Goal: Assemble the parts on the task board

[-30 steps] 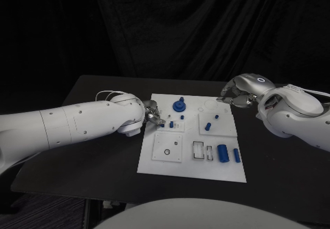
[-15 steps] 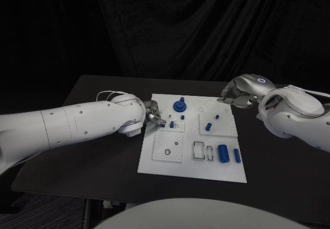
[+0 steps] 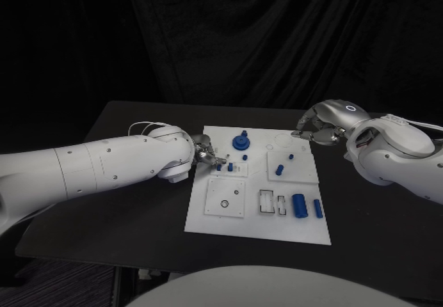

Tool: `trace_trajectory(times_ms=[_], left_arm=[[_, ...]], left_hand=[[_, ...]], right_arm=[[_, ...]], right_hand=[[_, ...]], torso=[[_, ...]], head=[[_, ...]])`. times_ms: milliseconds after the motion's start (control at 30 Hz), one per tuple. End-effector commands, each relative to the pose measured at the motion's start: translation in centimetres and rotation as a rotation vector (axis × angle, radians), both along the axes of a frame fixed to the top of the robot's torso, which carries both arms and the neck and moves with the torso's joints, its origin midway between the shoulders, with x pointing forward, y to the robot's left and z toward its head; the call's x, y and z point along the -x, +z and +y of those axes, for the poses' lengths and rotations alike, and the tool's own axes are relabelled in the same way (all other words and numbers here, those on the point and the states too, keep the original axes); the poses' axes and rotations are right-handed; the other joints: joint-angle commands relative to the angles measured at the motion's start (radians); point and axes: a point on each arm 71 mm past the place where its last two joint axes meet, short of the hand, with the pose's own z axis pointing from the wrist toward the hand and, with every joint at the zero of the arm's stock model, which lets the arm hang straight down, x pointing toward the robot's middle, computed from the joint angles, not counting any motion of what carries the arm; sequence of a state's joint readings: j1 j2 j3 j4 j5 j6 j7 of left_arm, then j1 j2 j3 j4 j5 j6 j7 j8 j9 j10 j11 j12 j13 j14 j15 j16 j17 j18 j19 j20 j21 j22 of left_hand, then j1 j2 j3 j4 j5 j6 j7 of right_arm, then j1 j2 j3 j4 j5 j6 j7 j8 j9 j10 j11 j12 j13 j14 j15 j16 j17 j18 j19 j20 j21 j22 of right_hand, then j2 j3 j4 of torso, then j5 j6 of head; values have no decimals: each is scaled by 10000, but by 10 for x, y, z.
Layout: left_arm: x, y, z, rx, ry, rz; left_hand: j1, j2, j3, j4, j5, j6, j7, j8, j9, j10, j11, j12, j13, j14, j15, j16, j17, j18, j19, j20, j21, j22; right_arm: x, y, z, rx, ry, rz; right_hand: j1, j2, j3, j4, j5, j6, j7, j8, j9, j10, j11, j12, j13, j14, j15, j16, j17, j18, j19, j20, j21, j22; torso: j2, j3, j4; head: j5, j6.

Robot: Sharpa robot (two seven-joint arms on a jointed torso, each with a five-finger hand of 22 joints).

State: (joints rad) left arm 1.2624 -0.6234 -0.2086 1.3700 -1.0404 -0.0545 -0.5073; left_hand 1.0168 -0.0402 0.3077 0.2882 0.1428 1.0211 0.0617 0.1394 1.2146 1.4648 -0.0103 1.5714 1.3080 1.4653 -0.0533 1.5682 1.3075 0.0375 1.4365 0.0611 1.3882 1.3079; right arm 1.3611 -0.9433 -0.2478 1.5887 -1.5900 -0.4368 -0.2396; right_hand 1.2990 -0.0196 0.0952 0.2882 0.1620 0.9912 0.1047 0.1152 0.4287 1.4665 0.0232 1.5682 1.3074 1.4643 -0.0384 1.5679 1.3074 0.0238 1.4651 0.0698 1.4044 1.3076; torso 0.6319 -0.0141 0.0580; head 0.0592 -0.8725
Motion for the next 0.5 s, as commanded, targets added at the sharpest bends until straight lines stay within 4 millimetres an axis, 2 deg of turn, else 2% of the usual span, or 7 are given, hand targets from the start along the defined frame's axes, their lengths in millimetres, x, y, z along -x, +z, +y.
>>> trace_trajectory(times_ms=[33,200,267,333,433,500], left_arm=[[1,-3,2,-156,105,147],[1,-4,2,-171,87,174],[1,-4,1,-112,52,136],[0,-3,1,-25,20,66],[-1,-1,-1,274,-46,-203],[-2,2,-2,668,-105,-593]], left_hand=[[-176,45,-216,15,19,-69,29,-80,-41,1060,96,-7,2628,1055,79,26,2633,134,-33,55,-72,1911],[-400,223,-604,32,-56,-100,51,-146,-83,1060,118,-7,2628,1055,101,26,2633,141,-47,77,-113,1916],[-747,490,-964,44,-57,-140,68,-174,-83,1060,136,-7,2628,1055,127,26,2633,147,-57,95,-147,1921],[-877,576,-1103,51,-84,-136,73,-169,-73,1060,144,-7,2628,1055,128,26,2633,146,-55,104,-152,1925],[-1394,939,-1562,69,22,-163,90,-168,-46,1060,160,-7,2628,1055,145,26,2633,147,-53,119,-169,1932],[-1510,982,-1702,60,-57,-174,96,-164,-33,1060,166,-7,2628,1055,148,26,2633,146,-53,125,-171,1934]], right_arm=[[0,-1,-1,44,-166,50],[0,-2,-1,55,-177,67],[0,-2,-1,64,-184,78],[0,-2,-1,67,-186,83],[0,-2,-1,68,-184,85],[0,-2,-1,65,-181,82]], right_hand=[[85,-25,-19,-64,45,58,-1,-45,-11,1043,74,26,2634,1065,38,29,2634,172,276,50,-65,2092],[85,-25,-19,-64,45,58,-1,-45,-11,1043,74,26,2634,1065,38,29,2634,172,276,50,-65,2092],[85,-25,-19,-64,45,58,-1,-45,-11,1043,74,26,2634,1065,38,29,2634,172,276,50,-65,2092],[85,-25,-19,-64,45,58,-1,-45,-11,1043,74,26,2634,1065,38,29,2634,172,276,50,-65,2092],[98,-33,-21,-68,52,56,1,-52,-13,1043,74,26,2634,1065,37,29,2634,176,268,49,-83,2087],[98,-33,-21,-68,52,56,1,-52,-13,1043,74,26,2634,1065,37,29,2634,176,268,49,-83,2087]], torso=[[5,-3,-6],[14,-5,-10],[14,-5,-3],[13,-4,4],[10,-2,0],[12,0,-11]], head=[[9,-2],[27,-2],[27,-2],[25,-2],[41,-2],[57,-2]])
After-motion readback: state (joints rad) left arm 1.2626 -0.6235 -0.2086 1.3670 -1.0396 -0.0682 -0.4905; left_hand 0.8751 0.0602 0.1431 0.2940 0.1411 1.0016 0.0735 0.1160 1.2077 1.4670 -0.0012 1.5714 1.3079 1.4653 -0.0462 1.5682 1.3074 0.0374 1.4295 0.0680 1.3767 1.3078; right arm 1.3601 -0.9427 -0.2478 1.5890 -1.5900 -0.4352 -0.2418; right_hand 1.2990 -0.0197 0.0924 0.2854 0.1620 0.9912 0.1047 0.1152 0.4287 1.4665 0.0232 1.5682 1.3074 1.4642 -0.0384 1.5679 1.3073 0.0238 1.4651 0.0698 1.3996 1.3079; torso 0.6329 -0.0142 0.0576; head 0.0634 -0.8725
